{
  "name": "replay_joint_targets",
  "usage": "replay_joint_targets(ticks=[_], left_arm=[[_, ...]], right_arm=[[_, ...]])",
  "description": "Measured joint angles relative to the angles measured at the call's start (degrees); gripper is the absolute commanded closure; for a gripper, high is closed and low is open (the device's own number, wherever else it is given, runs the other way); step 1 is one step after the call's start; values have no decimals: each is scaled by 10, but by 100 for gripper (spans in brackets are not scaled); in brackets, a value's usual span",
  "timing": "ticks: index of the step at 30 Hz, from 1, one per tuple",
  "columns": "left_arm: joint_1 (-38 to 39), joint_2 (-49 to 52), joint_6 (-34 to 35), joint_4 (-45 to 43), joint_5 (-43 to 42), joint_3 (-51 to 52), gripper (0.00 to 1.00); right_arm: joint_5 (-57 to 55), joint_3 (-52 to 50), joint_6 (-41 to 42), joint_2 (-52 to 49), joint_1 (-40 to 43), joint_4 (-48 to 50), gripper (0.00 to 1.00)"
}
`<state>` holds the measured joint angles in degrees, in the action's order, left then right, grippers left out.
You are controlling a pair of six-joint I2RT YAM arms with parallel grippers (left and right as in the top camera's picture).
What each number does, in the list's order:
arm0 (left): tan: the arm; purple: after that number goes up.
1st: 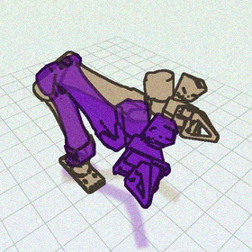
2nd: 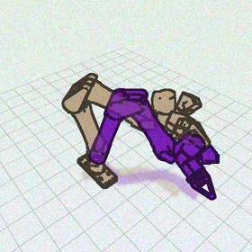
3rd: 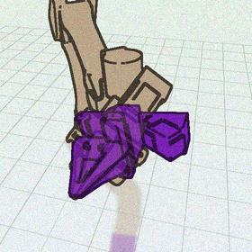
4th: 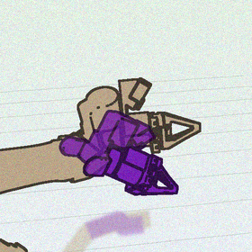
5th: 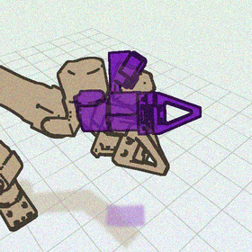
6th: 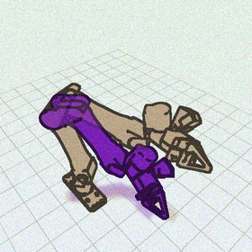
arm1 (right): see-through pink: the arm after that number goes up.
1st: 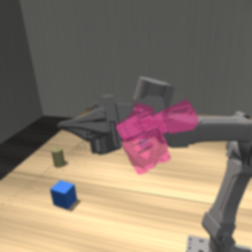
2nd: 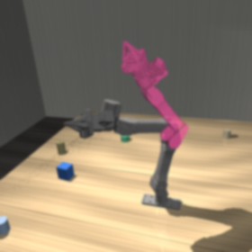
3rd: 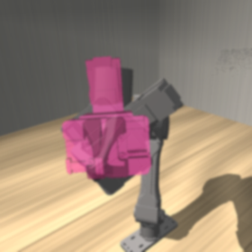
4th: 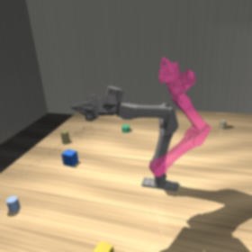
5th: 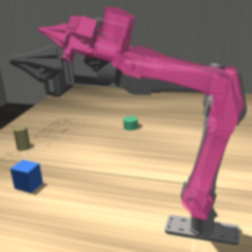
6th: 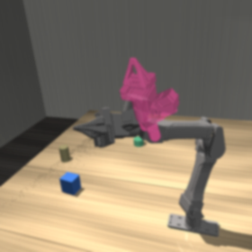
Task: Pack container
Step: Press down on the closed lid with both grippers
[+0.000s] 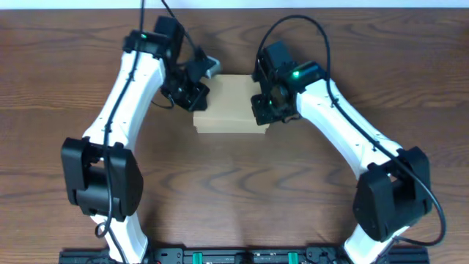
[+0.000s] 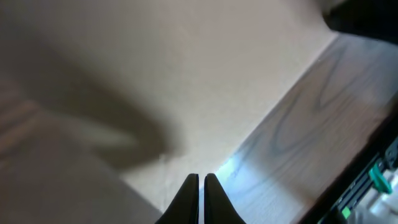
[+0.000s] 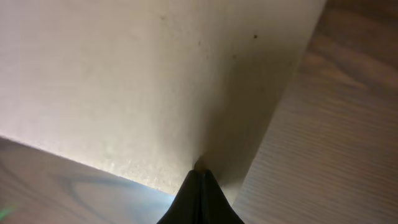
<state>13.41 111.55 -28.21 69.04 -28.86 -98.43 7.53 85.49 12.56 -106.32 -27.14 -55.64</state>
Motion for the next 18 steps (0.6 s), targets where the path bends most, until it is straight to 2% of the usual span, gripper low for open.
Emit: replay_joint_targets(ticks=[5, 11, 18], left_arm=[[7, 0, 13, -24, 8, 55, 94], [6, 0, 19, -25, 8, 69, 94], [5, -16, 36, -68, 6, 104, 94]], right_arm=[[4, -10, 0, 6, 0, 13, 99], [5, -12, 0, 7, 0, 17, 99], [5, -12, 0, 7, 0, 17, 99]])
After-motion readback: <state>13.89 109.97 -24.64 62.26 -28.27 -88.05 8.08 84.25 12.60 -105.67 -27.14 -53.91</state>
